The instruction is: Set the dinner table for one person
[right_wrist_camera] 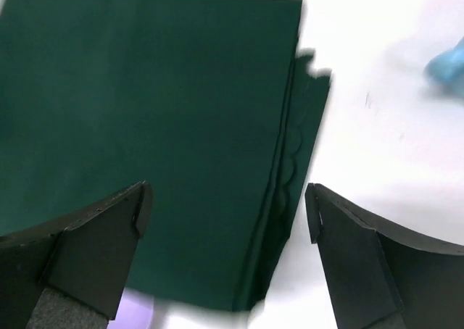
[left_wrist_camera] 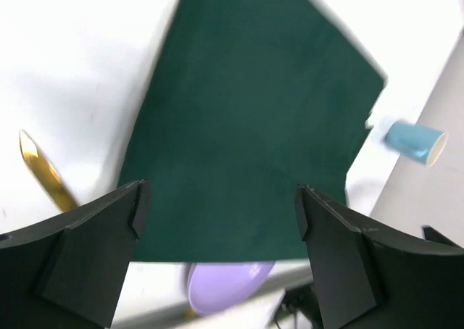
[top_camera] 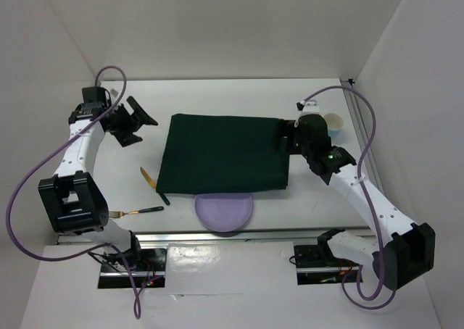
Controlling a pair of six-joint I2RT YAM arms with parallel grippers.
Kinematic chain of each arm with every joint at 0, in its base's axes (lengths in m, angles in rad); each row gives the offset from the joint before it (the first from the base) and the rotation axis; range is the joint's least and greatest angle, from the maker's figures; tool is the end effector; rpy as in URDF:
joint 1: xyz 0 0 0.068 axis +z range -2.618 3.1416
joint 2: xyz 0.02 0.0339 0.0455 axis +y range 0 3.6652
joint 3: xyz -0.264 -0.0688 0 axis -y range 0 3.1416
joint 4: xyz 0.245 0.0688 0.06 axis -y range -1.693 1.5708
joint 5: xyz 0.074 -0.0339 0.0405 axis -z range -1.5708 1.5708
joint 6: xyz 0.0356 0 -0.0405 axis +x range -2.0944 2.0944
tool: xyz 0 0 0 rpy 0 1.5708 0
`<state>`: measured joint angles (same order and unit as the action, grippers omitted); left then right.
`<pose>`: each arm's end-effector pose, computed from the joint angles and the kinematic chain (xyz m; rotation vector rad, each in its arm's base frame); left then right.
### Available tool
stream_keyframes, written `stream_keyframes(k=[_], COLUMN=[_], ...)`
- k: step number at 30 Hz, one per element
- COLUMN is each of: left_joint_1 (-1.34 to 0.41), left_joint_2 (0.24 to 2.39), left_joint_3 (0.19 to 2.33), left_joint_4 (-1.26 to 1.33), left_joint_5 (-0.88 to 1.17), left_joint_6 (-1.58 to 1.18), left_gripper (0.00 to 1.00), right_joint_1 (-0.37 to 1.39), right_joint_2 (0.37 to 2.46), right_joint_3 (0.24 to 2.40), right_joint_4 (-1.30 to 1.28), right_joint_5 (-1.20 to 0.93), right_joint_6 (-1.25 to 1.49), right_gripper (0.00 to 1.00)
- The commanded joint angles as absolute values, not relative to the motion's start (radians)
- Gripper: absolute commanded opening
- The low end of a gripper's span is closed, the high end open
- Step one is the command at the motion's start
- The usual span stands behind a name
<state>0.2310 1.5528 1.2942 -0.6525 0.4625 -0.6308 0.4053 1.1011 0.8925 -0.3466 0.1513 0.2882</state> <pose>0.3271 0.0606 0.2892 -0.8566 2.3433 -0.7430 0.2276 0.0918 0.2993 -0.0349 2.1288 0.2506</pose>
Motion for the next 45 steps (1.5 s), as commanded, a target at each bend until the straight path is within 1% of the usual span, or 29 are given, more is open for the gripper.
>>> stream_keyframes(k=[1, 3, 4, 5, 6, 7, 9, 10, 11, 12, 13, 15, 17, 21, 28, 30, 31, 33, 34, 35, 37, 38, 39, 40, 41, 42, 43, 44, 45], left_joint_1=[0.224, 0.212, 0.212, 0.201, 0.187, 0.187, 0.157, 0.147, 0.129, 0.12, 0.12, 0.094, 0.081, 0.052, 0.02, 0.02, 0.02, 0.02, 0.02, 0.02, 0.02, 0.02, 0.02, 0.02, 0.02, 0.02, 0.02, 0.02, 0.02], left_joint_2=[1.499, 1.534, 1.548, 1.564, 1.58, 1.619, 1.678, 1.695, 1.715, 1.733, 1.768, 1.808, 1.857, 2.011, 2.161, 2.206, 2.22, 2.247, 2.258, 2.27, 2.315, 2.33, 2.344, 2.37, 2.381, 2.391, 2.401, 2.411, 2.411], left_joint_3=[1.437, 1.48, 1.48, 1.494, 1.494, 1.494, 1.483, 1.471, 1.471, 1.471, 1.471, 1.471, 1.494, 1.566, 1.712, 1.733, 1.758, 1.778, 1.802, 1.819, 1.88, 1.903, 1.925, 1.968, 1.986, 2.005, 2.04, 2.055, 2.072], left_joint_4=[-0.647, -0.658, -0.685, -0.686, -0.699, -0.71, -0.721, -0.721, -0.73, -0.73, -0.73, -0.741, -0.759, -0.778, -0.802, -0.802, -0.802, -0.802, -0.802, -0.802, -0.819, -0.834, -0.844, -0.853, -0.862, -0.862, -0.862, -0.874, -0.874], left_joint_5=[0.402, 0.383, 0.359, 0.348, 0.348, 0.348, 0.328, 0.328, 0.296, 0.284, 0.264, 0.264, 0.241, 0.23, 0.221, 0.248, 0.249, 0.271, 0.284, 0.293, 0.304, 0.304, 0.304, 0.304, 0.313, 0.322, 0.322, 0.322, 0.333], left_joint_6=[-0.575, -0.575, -0.565, -0.565, -0.549, -0.549, -0.537, -0.537, -0.537, -0.528, -0.528, -0.518, -0.506, -0.506, -0.526, -0.526, -0.526, -0.535, -0.535, -0.535, -0.535, -0.535, -0.535, -0.535, -0.535, -0.535, -0.535, -0.535, -0.535], left_gripper=[1.0, 1.0, 1.0, 0.98, 0.91, 0.76, 0.63, 0.63, 0.65, 0.7, 0.84, 0.92, 0.97, 0.97, 0.97, 0.94, 0.92, 0.84, 0.8, 0.77, 0.61, 0.54, 0.5, 0.35, 0.28, 0.21, 0.11, 0.0, 0.0], right_joint_1=[0.403, 0.391, 0.391, 0.379, 0.358, 0.344, 0.302, 0.302, 0.302, 0.292, 0.291, 0.278, 0.259, 0.2, 0.19, 0.19, 0.19, 0.19, 0.19, 0.19, 0.19, 0.19, 0.19, 0.19, 0.19, 0.19, 0.19, 0.19, 0.19], right_joint_2=[1.11, 1.181, 1.213, 1.247, 1.314, 1.35, 1.429, 1.448, 1.48, 1.497, 1.512, 1.557, 1.58, 1.656, 1.825, 1.853, 1.879, 1.904, 1.925, 1.936, 1.969, 1.982, 1.991, 2.002, 2.016, 2.016, 2.04, 2.04, 2.052], right_joint_3=[1.04, 1.103, 1.126, 1.147, 1.181, 1.195, 1.195, 1.178, 1.169, 1.155, 1.155, 1.137, 1.106, 1.077, 1.13, 1.144, 1.155, 1.186, 1.21, 1.222, 1.25, 1.284, 1.299, 1.318, 1.348, 1.365, 1.385, 1.432, 1.457], right_joint_4=[-0.35, -0.399, -0.429, -0.464, -0.538, -0.578, -0.621, -0.621, -0.621, -0.621, -0.633, -0.644, -0.644, -0.589, -0.537, -0.516, -0.506, -0.491, -0.48, -0.471, -0.471, -0.471, -0.471, -0.471, -0.471, -0.471, -0.483, -0.498, -0.499], right_joint_5=[0.221, 0.221, 0.207, 0.198, 0.18, 0.135, 0.031, 0.014, -0.003, -0.033, -0.034, -0.046, -0.046, -0.061, -0.077, -0.101, -0.112, -0.121, -0.121, -0.135, -0.146, -0.146, -0.146, -0.146, -0.146, -0.134, -0.133, -0.102, -0.088], right_joint_6=[0.252, 0.264, 0.296, 0.32, 0.345, 0.374, 0.423, 0.439, 0.451, 0.462, 0.483, 0.498, 0.508, 0.517, 0.499, 0.499, 0.499, 0.489, 0.489, 0.489, 0.489, 0.489, 0.489, 0.489, 0.489, 0.489, 0.489, 0.489, 0.489], right_gripper=[0.99, 0.9, 0.69, 0.59, 0.48, 0.39, 0.24, 0.24, 0.26, 0.54, 0.72, 0.96, 0.99, 0.99, 0.99, 0.99, 0.96, 0.9, 0.8, 0.74, 0.62, 0.45, 0.39, 0.32, 0.23, 0.1, 0.03, 0.0, 0.0])
